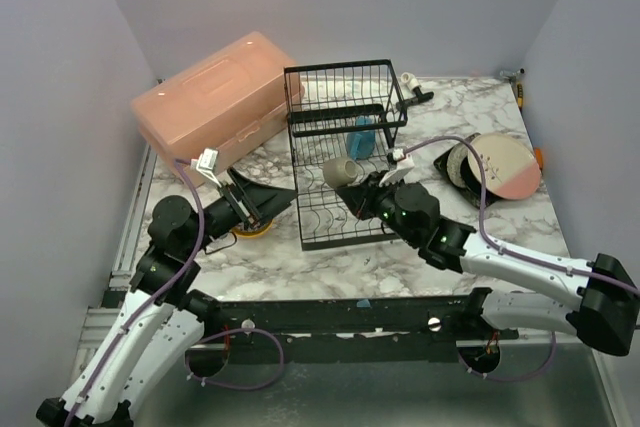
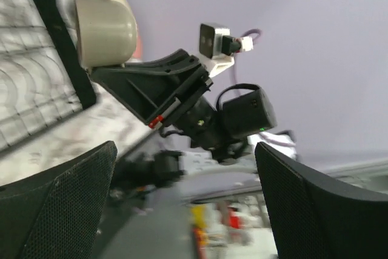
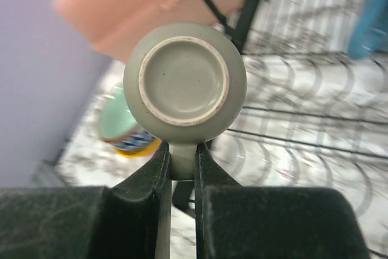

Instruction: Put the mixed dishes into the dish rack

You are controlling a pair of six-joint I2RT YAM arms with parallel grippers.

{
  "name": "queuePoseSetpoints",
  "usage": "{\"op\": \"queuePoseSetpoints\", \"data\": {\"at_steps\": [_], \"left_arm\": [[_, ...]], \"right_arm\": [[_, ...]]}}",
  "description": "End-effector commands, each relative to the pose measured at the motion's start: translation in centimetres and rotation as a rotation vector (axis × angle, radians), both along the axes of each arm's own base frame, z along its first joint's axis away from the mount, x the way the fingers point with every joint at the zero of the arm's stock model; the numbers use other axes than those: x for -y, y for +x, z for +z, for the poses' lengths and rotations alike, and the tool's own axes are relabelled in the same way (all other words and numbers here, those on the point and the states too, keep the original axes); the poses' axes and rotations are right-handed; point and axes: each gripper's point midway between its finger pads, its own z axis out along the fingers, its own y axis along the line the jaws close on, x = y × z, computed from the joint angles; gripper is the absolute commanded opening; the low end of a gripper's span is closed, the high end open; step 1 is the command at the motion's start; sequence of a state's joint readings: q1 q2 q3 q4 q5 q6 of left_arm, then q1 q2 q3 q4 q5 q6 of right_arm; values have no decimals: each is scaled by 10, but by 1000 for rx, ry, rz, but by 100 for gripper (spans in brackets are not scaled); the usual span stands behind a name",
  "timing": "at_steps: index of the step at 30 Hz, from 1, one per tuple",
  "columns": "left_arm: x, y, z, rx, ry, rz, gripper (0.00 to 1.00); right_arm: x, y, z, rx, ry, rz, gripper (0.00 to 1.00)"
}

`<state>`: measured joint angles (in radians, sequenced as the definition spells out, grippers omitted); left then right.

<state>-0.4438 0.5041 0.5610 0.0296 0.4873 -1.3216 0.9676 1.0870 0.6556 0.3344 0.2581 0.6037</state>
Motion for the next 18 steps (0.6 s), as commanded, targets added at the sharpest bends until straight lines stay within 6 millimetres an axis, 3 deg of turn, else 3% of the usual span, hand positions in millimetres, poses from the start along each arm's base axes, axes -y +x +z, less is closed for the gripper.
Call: {"op": "queuePoseSetpoints", "data": {"at_steps": [1,10,18], "left_arm": [[-38,5,-28,155,474,146,94],[-114,20,2,377,907,431,95],[-127,41,0,441,960,546,94]], "right_arm": [[31,29,-37,-29,-250,-208,1],[9,74,-78,-17,-476,-289,1],[-10,107,-110,17,-482,-384,1]]}}
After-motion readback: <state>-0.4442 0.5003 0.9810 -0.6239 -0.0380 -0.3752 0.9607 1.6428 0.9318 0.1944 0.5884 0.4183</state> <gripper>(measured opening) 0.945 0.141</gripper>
